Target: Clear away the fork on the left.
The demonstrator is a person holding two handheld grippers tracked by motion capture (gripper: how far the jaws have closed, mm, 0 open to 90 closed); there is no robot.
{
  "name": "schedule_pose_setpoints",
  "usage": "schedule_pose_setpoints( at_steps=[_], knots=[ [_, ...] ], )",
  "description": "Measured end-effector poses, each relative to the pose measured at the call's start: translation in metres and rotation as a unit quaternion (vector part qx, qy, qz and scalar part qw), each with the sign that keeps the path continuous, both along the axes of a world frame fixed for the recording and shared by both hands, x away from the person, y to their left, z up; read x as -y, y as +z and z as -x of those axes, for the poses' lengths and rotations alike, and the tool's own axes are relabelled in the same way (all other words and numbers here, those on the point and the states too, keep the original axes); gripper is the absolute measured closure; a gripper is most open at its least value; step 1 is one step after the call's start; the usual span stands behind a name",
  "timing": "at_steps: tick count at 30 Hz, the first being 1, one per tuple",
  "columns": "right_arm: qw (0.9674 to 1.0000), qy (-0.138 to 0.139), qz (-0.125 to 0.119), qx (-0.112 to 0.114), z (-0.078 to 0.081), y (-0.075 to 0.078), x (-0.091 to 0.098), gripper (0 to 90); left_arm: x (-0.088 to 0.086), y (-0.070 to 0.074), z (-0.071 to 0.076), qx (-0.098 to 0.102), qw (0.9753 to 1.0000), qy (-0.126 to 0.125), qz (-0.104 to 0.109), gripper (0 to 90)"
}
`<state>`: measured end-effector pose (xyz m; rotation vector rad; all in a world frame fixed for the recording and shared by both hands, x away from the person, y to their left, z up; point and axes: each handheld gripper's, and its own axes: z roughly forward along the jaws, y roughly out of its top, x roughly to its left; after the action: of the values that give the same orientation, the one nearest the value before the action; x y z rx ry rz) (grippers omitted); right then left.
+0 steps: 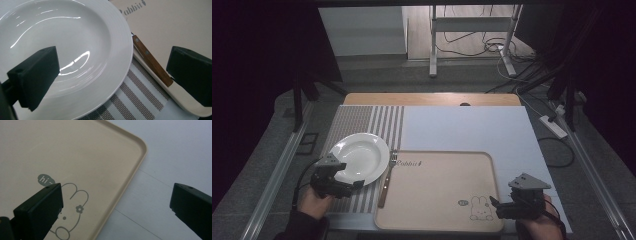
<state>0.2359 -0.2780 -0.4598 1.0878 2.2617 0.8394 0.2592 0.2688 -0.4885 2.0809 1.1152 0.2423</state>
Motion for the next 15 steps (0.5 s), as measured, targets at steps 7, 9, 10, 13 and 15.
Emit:
schedule_pose_setpoints(
  at_steps=[7, 9, 10, 13, 15],
  knots=[
    [1.0, 0.0, 0.0, 0.0, 0.0, 0.0, 0.0, 0.0, -0.007, -0.001, 0.008, -0.001, 1.0, 0.009, 0.002, 0.0],
    [1.0, -0.001, 0.001, 0.0, 0.0, 0.0, 0.0, 0.0, -0.01, -0.002, 0.011, 0.0, 0.9999, 0.014, 0.004, 0.0],
    [1.0, -0.001, 0.001, -0.001, 0.0, 0.0, 0.0, 0.0, -0.011, -0.002, 0.012, -0.001, 0.9999, 0.015, 0.005, 0.0],
    [1.0, -0.001, 0.001, -0.001, 0.0, 0.0, 0.0, 0.0, -0.015, -0.003, 0.017, -0.001, 0.9998, 0.019, 0.005, 0.0],
    [1.0, -0.001, 0.001, -0.001, 0.0, 0.0, 0.0, 0.0, -0.017, -0.003, 0.019, -0.001, 0.9997, 0.022, 0.006, 0.0]
  ],
)
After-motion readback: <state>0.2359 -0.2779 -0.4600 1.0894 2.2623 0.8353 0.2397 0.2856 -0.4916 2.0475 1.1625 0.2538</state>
